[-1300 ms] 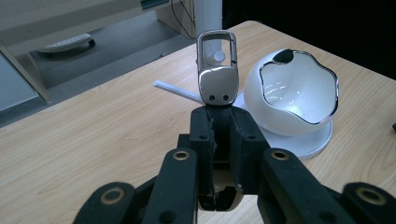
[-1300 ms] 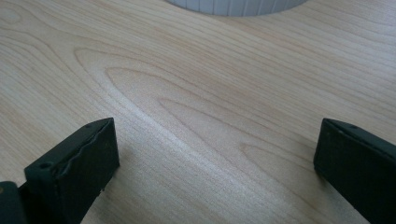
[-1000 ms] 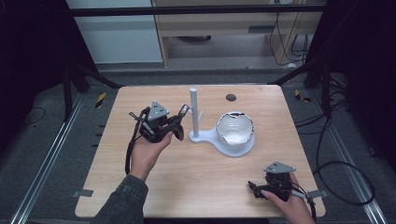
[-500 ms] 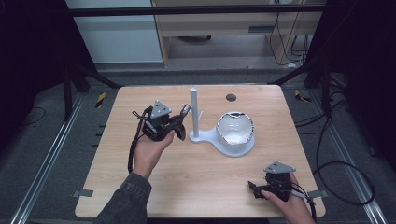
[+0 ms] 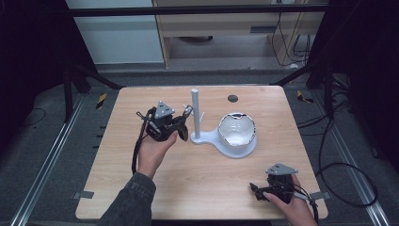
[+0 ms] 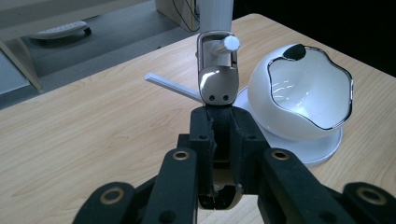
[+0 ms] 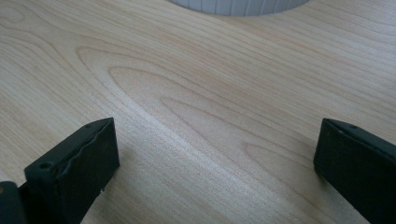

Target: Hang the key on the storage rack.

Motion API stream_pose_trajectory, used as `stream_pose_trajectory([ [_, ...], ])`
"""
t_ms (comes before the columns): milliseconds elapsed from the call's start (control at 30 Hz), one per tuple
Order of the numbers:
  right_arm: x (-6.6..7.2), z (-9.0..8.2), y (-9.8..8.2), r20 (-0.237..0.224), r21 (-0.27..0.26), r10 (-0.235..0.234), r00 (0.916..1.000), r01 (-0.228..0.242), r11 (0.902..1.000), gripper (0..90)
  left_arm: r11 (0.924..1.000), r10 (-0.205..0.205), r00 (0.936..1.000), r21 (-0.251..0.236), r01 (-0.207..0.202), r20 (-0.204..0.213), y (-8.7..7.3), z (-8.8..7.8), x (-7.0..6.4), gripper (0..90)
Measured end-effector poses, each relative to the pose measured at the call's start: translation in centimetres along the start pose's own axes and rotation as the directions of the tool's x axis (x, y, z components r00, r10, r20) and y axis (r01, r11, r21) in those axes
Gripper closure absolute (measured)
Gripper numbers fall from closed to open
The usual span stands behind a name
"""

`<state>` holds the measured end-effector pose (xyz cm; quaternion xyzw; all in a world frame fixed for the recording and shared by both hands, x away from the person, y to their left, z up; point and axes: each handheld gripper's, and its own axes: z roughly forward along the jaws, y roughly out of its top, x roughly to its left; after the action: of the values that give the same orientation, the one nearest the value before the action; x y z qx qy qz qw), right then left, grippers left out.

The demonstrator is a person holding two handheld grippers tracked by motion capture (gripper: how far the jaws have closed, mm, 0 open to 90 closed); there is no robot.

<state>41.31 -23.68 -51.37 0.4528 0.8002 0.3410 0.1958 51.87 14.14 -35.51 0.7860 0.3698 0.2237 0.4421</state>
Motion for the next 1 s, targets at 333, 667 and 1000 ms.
stream_pose_trajectory([
  [333,0.0,0.0,0.0,-0.001,0.000,0.002,1.0000,-0.002,1.0000,0.4,0.9999,-0.011,0.9999,0.007,0.011,0.013,-0.3,0.9,-0.1,80.0],
  [667,0.0,0.0,0.0,0.000,0.000,0.000,1.0000,0.000,1.0000,0.4,0.9997,-0.026,0.9994,0.004,0.026,0.023,-0.7,1.9,-0.2,80.0],
  [1000,0.0,0.0,0.0,-0.001,0.000,0.000,1.0000,0.000,1.0000,0.4,0.9993,-0.036,0.9990,-0.010,0.037,0.025,-1.0,2.4,-0.2,80.1],
])
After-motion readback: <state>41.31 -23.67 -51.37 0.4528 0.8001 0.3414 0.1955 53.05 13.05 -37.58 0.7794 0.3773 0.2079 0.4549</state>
